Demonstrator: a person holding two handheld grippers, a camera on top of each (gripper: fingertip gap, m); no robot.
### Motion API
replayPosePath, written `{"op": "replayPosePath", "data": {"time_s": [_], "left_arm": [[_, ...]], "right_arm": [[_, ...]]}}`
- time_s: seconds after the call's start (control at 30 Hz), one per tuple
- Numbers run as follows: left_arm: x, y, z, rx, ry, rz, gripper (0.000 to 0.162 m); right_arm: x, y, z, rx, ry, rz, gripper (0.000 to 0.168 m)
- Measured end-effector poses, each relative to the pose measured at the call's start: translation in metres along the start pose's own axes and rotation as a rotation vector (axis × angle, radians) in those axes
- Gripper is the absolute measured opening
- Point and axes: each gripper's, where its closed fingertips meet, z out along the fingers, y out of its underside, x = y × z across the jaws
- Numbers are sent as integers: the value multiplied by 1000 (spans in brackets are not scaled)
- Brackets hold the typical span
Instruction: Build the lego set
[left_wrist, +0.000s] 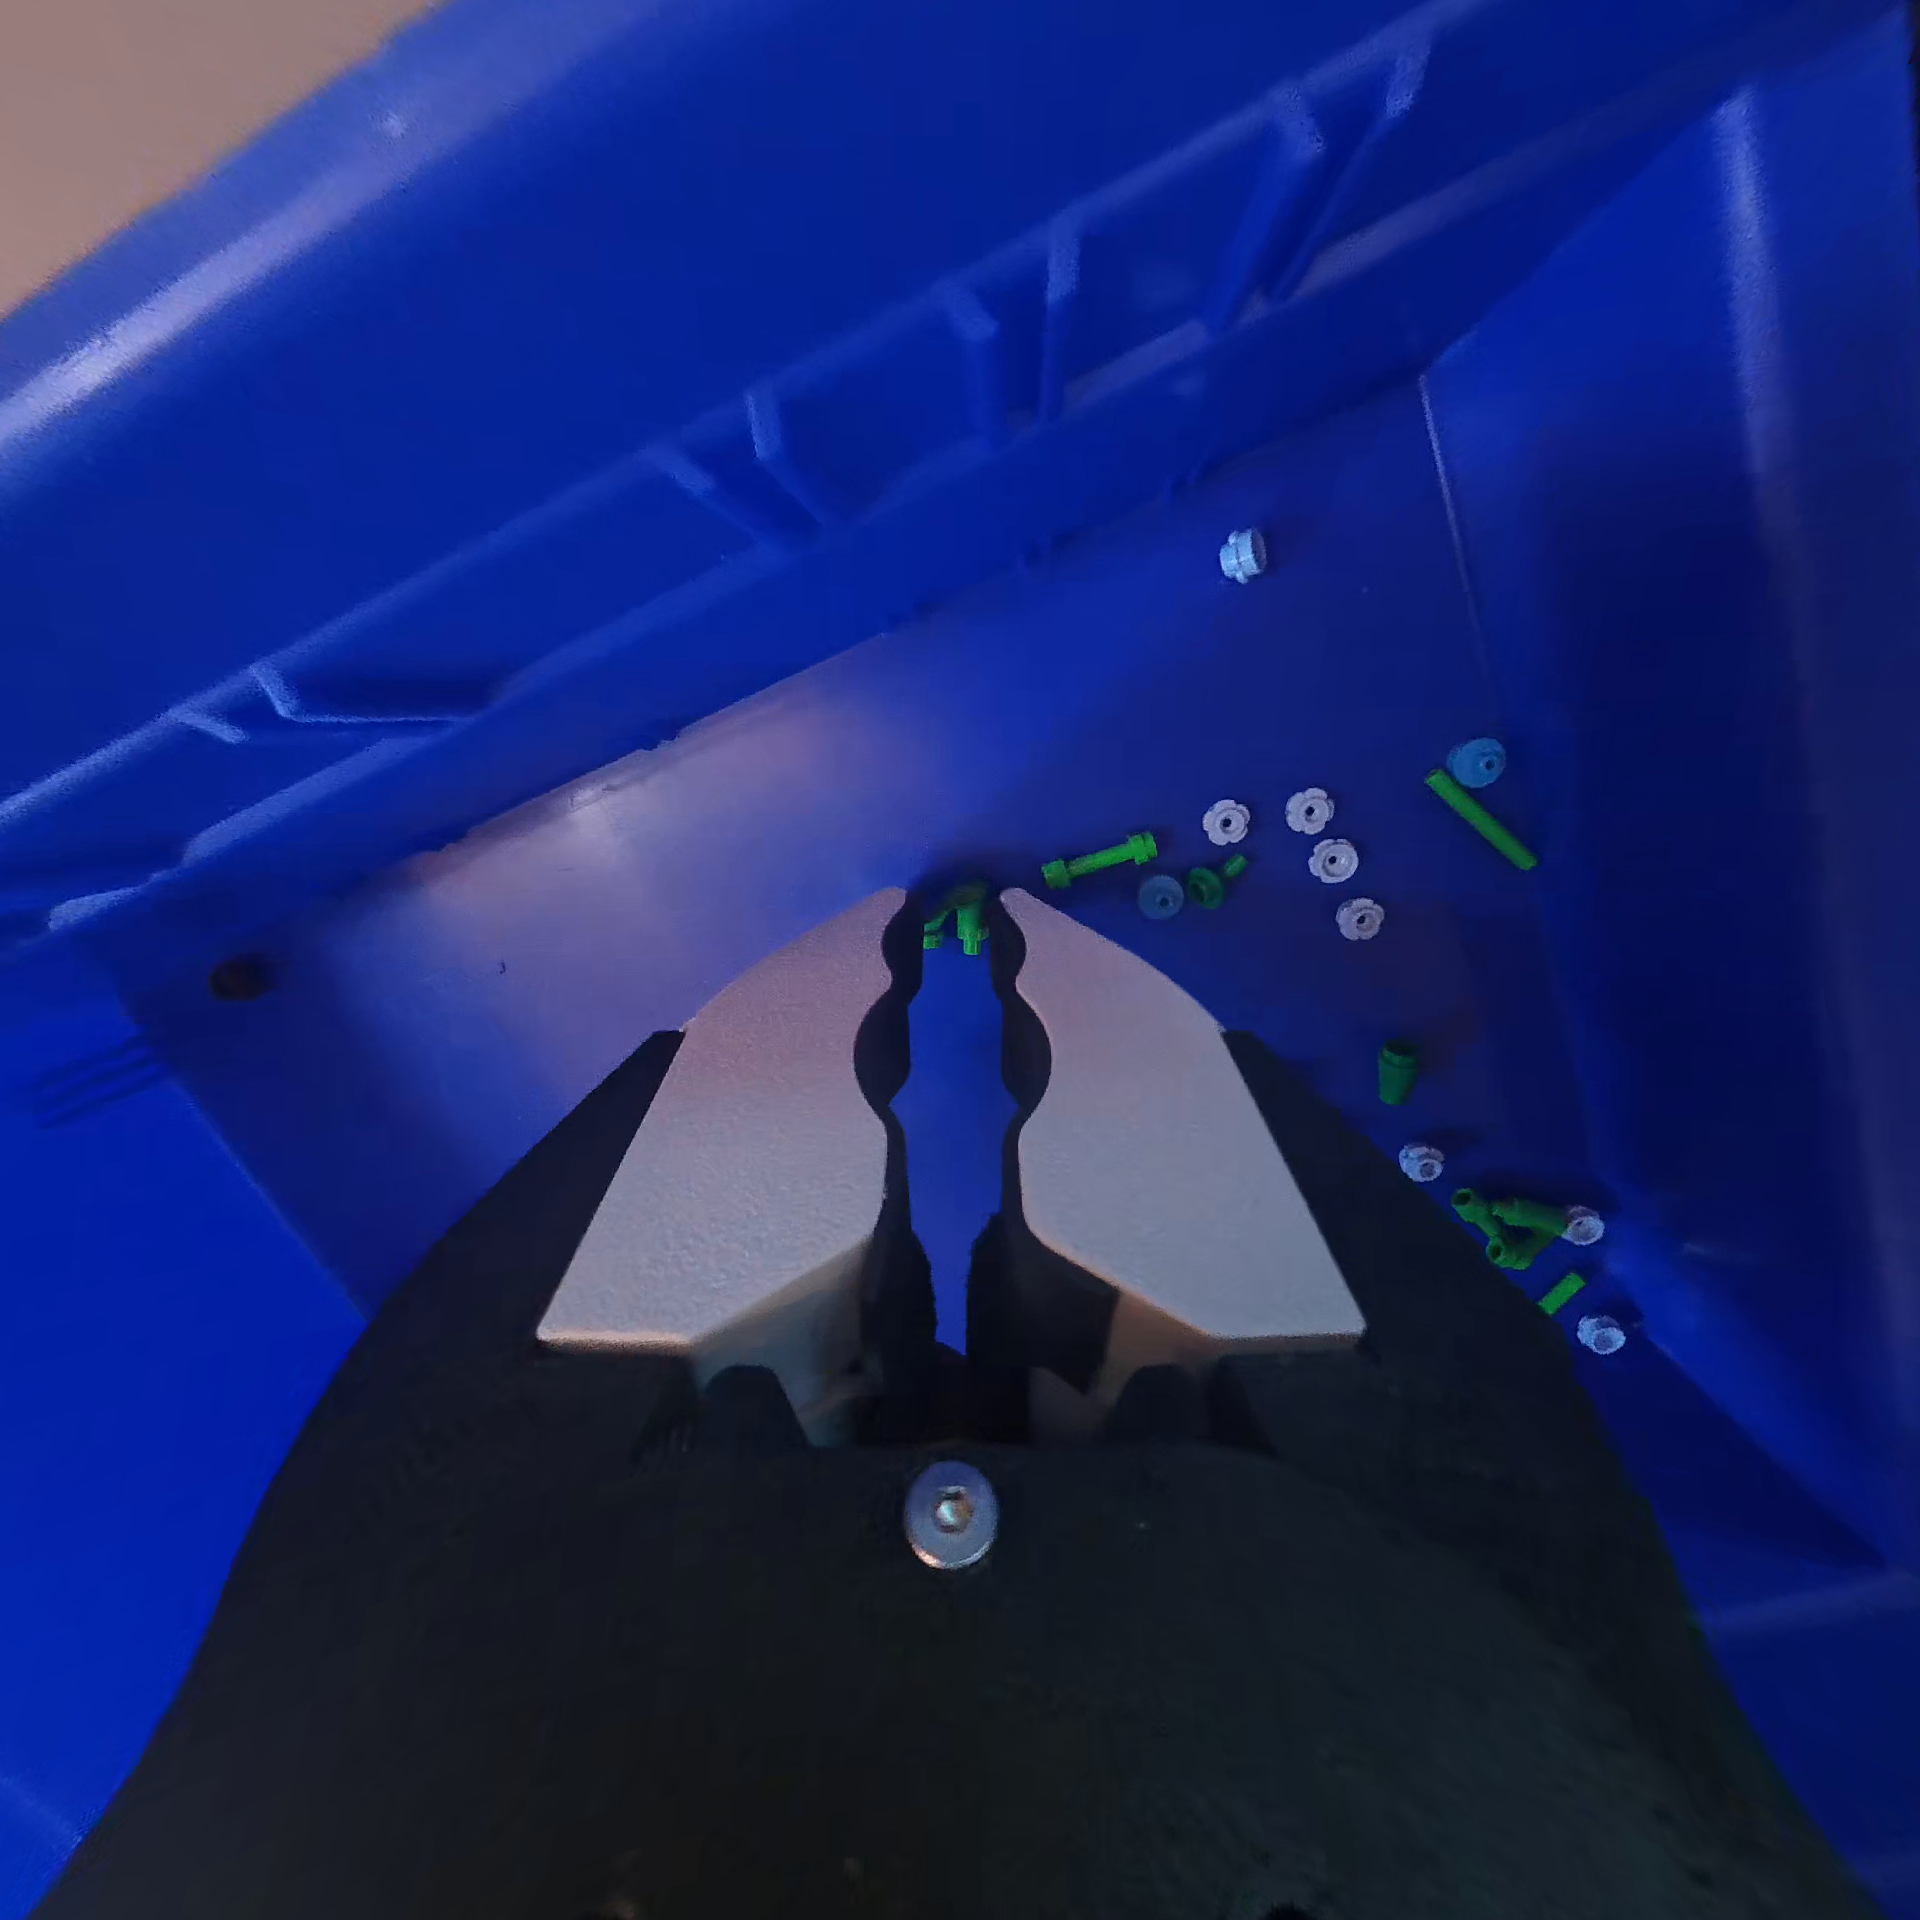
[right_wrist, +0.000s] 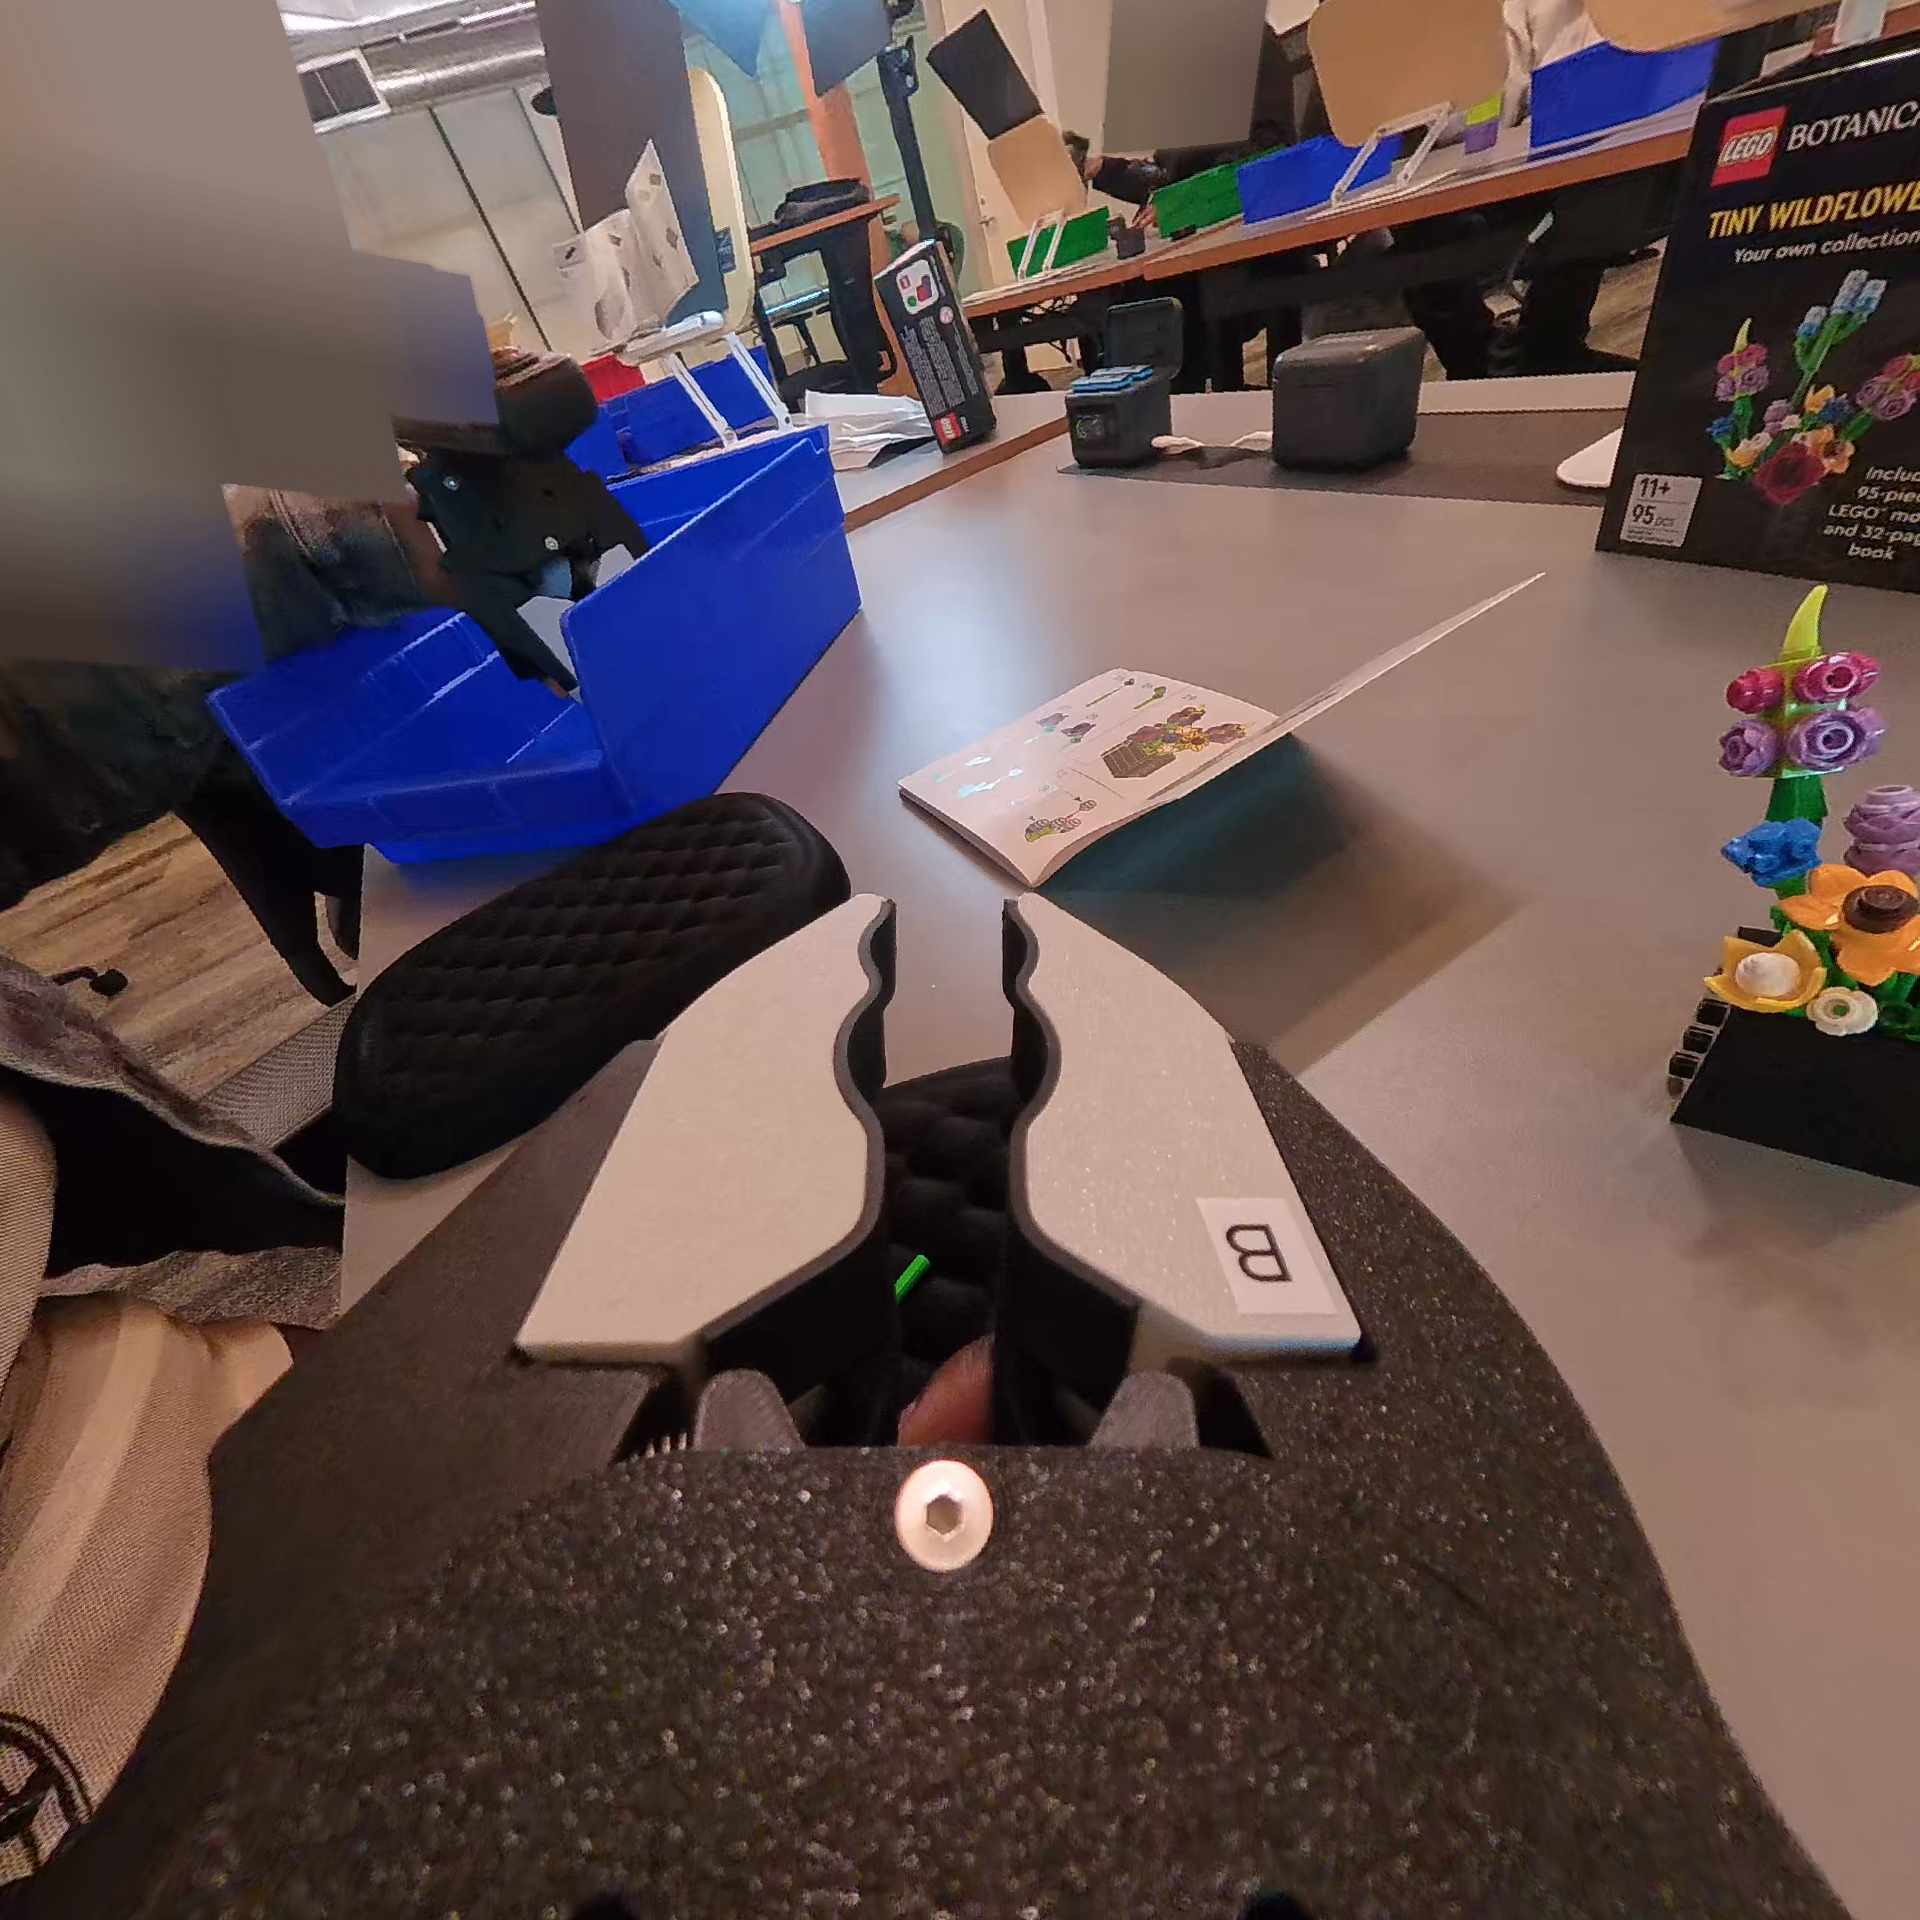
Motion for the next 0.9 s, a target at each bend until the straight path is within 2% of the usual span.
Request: {"op": "replayPosePath", "data": {"time_s": [0.9], "left_arm": [[-2,-8,3,49,8,-127,13]], "right_arm": [[2,10,7,-83,71,-66,14]]}}
